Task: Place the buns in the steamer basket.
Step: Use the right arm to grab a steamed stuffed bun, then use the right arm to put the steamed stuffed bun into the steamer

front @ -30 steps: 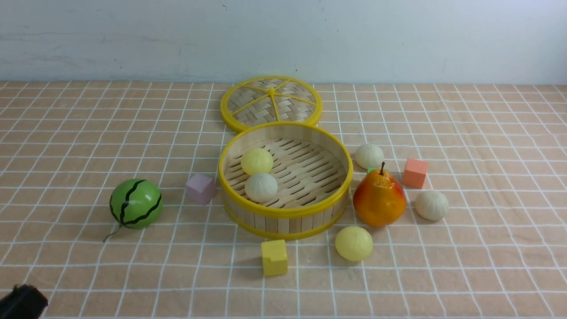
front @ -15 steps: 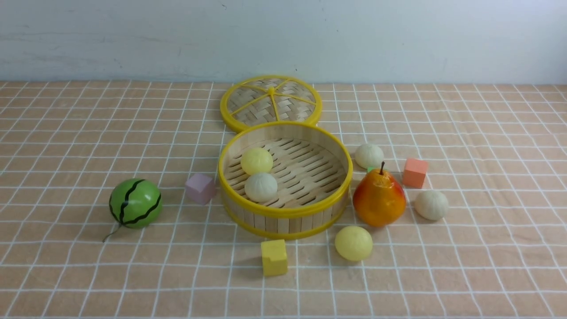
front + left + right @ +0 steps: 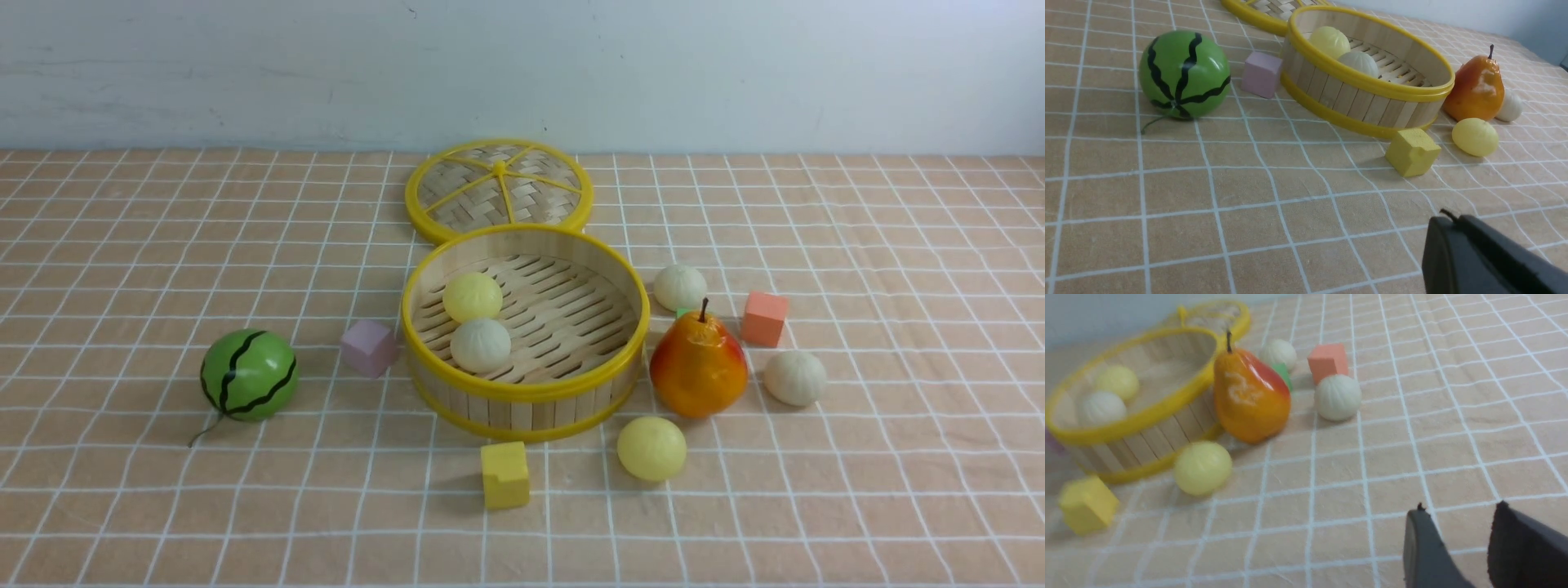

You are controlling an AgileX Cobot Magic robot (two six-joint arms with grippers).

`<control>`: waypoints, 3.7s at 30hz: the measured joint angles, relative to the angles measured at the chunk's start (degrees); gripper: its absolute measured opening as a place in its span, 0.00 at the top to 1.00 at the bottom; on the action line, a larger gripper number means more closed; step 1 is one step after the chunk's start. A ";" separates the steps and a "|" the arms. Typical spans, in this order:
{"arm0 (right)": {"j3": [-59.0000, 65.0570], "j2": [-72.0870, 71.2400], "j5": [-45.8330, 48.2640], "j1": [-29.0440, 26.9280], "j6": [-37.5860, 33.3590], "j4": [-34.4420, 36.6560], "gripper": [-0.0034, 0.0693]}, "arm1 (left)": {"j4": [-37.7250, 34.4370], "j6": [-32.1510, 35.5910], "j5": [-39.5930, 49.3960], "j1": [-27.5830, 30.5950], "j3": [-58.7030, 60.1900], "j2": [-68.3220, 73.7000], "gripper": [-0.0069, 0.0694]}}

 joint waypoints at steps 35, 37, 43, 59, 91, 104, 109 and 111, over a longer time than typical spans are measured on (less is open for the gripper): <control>-64.49 88.85 31.89 20.96 -9.74 -1.42 0.85 | 0.05 -0.06 0.00 0.00 0.08 0.00 0.91; -65.90 91.20 30.58 21.65 -9.24 -2.17 0.81 | 0.05 -0.06 0.00 0.00 0.08 0.00 0.91; -71.32 101.28 24.73 22.22 -8.29 -3.12 0.55 | 0.05 -0.06 0.00 0.00 0.08 0.00 0.91; -75.97 110.63 19.37 22.22 -8.08 -4.08 0.53 | 0.05 -0.06 0.00 0.00 0.08 0.00 0.88; -89.47 100.56 31.92 22.25 -11.66 2.37 0.95 | 0.05 -0.06 0.00 0.00 0.08 0.00 0.84; -100.05 118.98 25.61 22.25 -12.27 4.94 0.92 | 0.05 -0.06 0.00 0.00 0.08 0.00 0.82; -100.05 121.25 25.32 22.25 -10.82 7.31 0.78 | 0.05 -0.06 0.00 0.00 0.08 0.00 0.81; -100.05 121.31 24.77 22.25 -10.57 8.20 0.62 | 0.05 -0.06 0.00 0.00 0.08 0.00 0.81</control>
